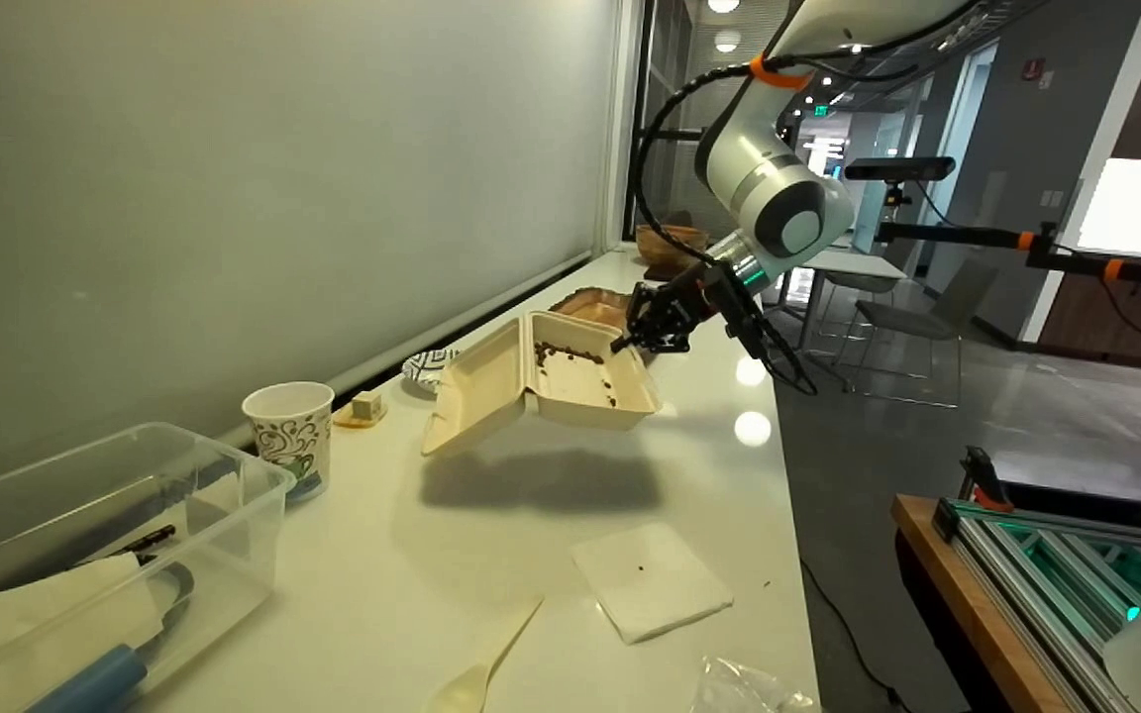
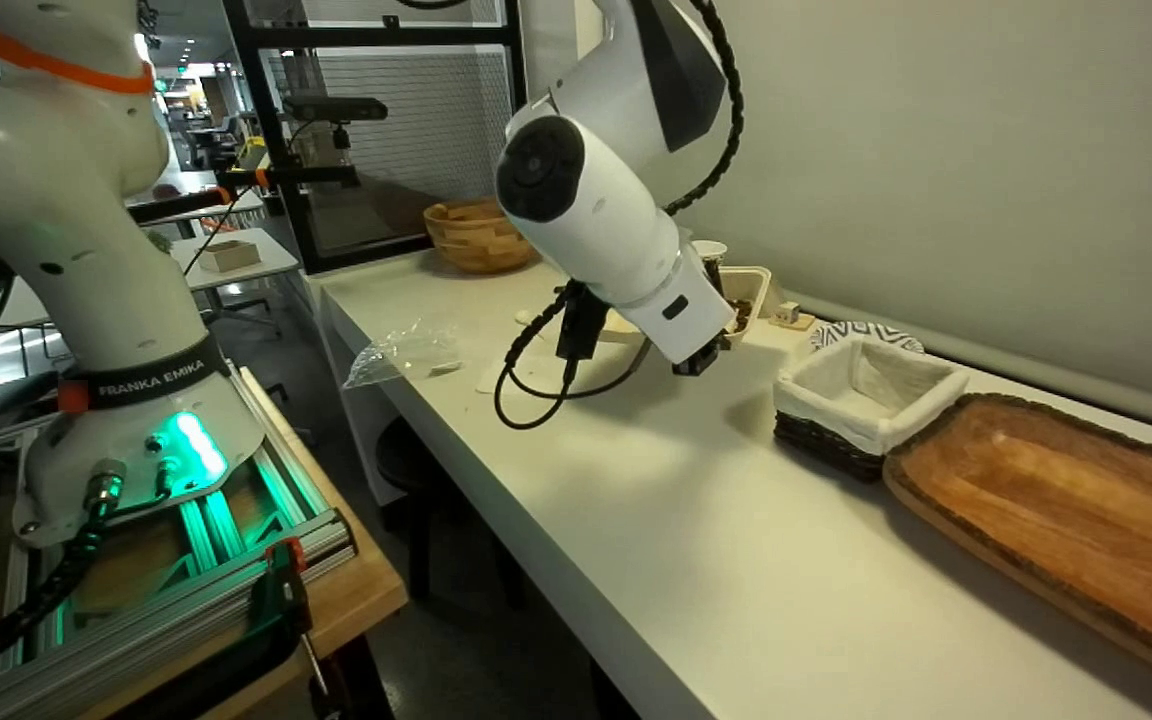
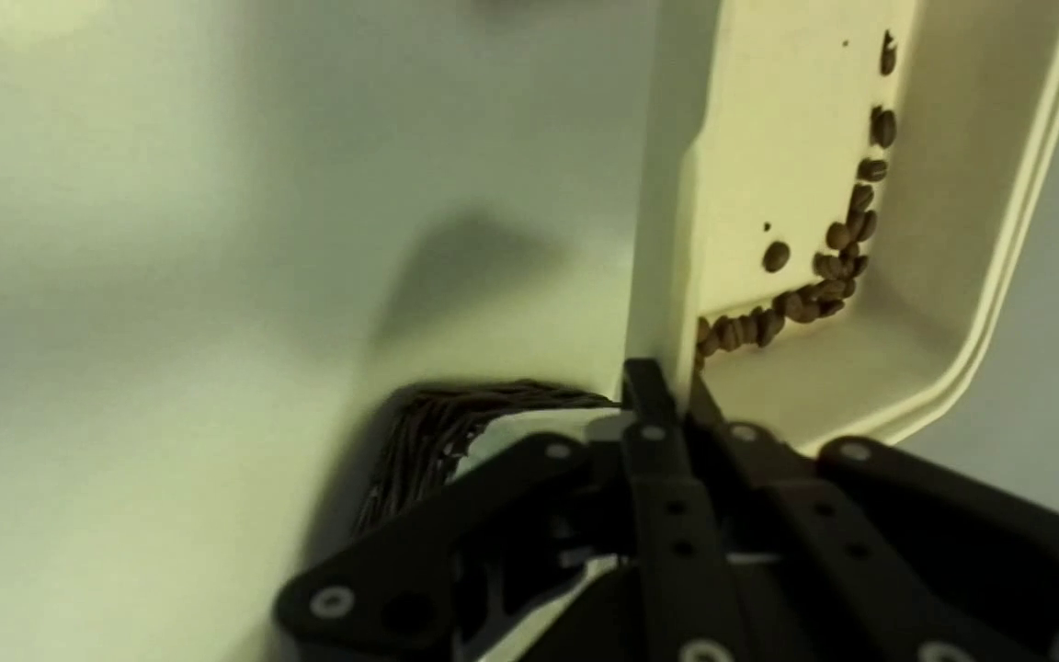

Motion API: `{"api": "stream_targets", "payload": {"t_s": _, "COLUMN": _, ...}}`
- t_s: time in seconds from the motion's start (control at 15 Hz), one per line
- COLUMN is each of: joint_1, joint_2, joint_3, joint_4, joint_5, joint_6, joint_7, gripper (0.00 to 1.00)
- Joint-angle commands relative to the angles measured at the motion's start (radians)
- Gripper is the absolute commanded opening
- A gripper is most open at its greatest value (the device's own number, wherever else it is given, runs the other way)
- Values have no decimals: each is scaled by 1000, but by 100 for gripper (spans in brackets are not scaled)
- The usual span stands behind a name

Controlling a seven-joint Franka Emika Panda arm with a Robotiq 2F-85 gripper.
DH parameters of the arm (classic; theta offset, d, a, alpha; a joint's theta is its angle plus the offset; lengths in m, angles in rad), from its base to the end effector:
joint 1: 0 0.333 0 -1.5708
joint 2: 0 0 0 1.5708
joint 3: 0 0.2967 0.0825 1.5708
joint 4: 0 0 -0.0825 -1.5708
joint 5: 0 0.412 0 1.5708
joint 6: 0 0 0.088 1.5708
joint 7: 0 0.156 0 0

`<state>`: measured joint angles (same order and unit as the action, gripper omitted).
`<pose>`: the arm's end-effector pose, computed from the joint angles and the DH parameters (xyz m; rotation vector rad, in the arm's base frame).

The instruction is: Move the takeaway food container to the right then move the coffee cup close to the edge of the counter

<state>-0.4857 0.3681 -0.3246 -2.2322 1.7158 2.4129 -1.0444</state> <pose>0.4082 -0.3912 0.1294 -2.0173 1.3923 -0.8563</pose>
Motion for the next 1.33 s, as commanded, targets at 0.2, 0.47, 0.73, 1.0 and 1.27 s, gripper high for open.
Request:
{"api": "stream_targets", "payload": {"t_s": 0.2, "joint_1": 66, "joint_2": 156, "joint_3": -9, "joint_4": 41, "joint_5": 177, "joint_6": -14, "joint_7": 45, "gripper": 1}}
{"api": "stream_targets", "payload": {"t_s": 0.47, "joint_1": 91, "joint_2": 215, "joint_3": -14, "joint_4": 70, "joint_5": 231, "joint_6": -7, "joint_7": 141, "gripper": 1}}
{"api": "stream_targets", "payload": {"t_s": 0.73, "joint_1": 110, "joint_2": 232, "joint_3": -23, "joint_4": 77, "joint_5": 218, "joint_6": -11, "joint_7": 213, "gripper": 37}}
{"api": "stream_targets", "payload": {"t_s": 1.0, "joint_1": 201, "joint_2": 64, "joint_3": -26, "joint_4": -37, "joint_5": -85, "joint_6": 22, "joint_7": 311, "gripper": 68}}
{"api": "stream_targets", "payload": {"t_s": 1.27, "joint_1": 373, "joint_2": -109, "joint_3": -97, "joint_4": -159, "joint_5": -415, "joint_6": 63, "joint_7": 517, "gripper": 97}}
